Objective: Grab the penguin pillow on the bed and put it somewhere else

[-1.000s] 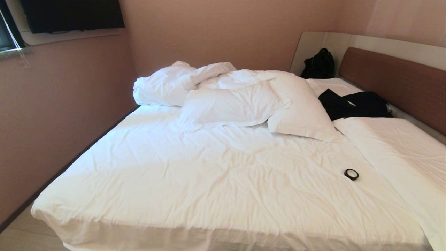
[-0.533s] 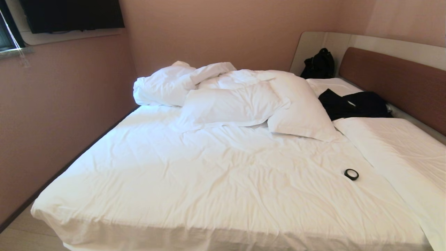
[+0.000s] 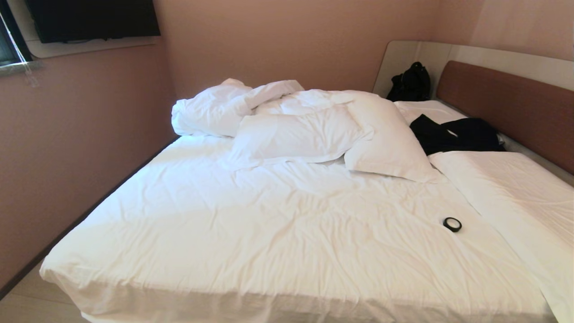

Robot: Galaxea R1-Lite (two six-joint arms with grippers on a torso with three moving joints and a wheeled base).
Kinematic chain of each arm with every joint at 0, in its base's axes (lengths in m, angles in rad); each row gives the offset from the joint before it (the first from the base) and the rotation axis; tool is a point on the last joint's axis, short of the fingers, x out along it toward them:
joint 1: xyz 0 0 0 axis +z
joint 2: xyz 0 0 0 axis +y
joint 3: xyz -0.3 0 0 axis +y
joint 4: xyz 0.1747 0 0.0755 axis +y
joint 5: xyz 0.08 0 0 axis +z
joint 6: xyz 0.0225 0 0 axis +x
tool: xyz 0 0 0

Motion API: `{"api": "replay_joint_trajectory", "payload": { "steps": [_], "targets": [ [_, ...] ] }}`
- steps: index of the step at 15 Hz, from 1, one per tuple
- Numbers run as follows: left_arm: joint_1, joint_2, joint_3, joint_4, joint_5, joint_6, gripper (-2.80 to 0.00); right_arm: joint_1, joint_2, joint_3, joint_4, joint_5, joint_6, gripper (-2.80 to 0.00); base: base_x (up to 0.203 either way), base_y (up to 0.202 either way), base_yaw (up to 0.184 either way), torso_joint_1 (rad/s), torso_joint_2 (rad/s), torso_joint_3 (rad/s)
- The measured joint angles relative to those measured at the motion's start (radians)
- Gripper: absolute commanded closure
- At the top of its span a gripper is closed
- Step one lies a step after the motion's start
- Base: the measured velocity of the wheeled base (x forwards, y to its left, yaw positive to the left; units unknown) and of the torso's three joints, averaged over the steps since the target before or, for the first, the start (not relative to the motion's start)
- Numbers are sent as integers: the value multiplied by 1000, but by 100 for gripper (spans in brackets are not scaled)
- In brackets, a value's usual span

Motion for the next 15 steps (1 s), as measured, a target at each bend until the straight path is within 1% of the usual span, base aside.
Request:
{"api": "replay_joint_trajectory", "payload": {
  "steps": [15],
  "targets": [
    [0, 0, 0, 0, 0, 0, 0, 0, 0, 0, 0, 0, 0, 0, 0, 0, 0, 0, 0, 0]
  ]
}}
